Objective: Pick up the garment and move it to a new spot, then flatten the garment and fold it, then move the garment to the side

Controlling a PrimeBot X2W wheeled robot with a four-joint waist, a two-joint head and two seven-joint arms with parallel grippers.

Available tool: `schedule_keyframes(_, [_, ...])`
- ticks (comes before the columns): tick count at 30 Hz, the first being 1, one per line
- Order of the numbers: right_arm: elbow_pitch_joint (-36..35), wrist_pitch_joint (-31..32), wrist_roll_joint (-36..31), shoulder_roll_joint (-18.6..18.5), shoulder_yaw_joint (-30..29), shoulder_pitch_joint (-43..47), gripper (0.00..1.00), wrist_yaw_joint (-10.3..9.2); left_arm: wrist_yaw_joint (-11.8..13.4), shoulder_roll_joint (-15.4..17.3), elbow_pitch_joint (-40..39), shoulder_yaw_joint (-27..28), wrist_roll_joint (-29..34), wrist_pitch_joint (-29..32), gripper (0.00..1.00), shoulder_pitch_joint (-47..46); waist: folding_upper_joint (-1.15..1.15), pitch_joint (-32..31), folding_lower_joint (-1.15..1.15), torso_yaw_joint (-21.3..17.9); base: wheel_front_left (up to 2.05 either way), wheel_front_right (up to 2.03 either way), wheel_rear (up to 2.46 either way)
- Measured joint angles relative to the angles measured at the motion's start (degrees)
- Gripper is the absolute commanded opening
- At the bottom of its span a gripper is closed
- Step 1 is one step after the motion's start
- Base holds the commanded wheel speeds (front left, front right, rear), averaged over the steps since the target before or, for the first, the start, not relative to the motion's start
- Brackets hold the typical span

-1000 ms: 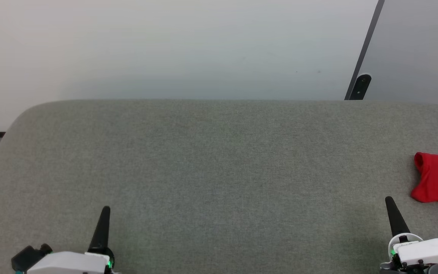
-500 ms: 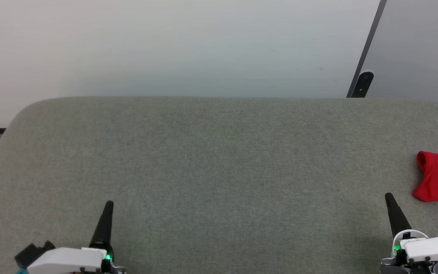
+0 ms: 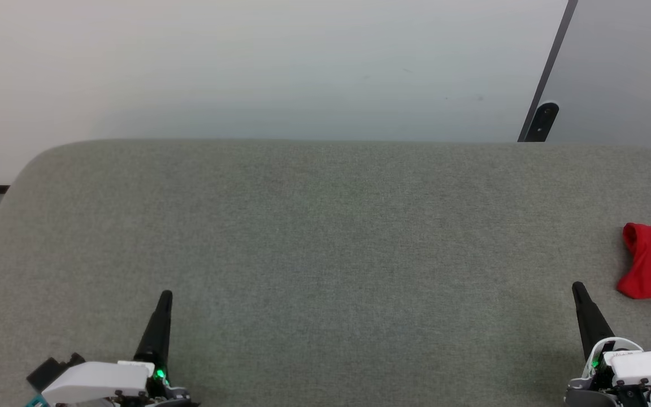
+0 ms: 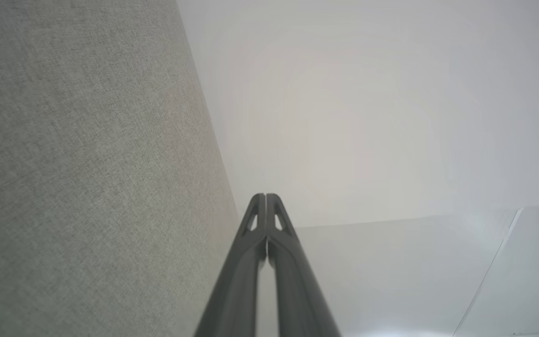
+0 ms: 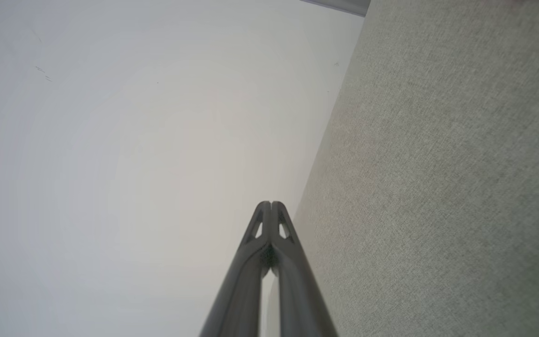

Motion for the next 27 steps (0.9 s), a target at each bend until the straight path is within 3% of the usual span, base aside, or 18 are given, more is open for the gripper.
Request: schedule_keyframes(27, [-0.70, 2.15, 9.21, 0.18, -0.45, -0.75, 0.00, 0.00, 0.00, -0.87, 0.26, 0.46, -7.38, 2.23, 0.00, -1.48, 0.00, 0.88, 0.00, 0.36, 0.00, 0.00, 0.00])
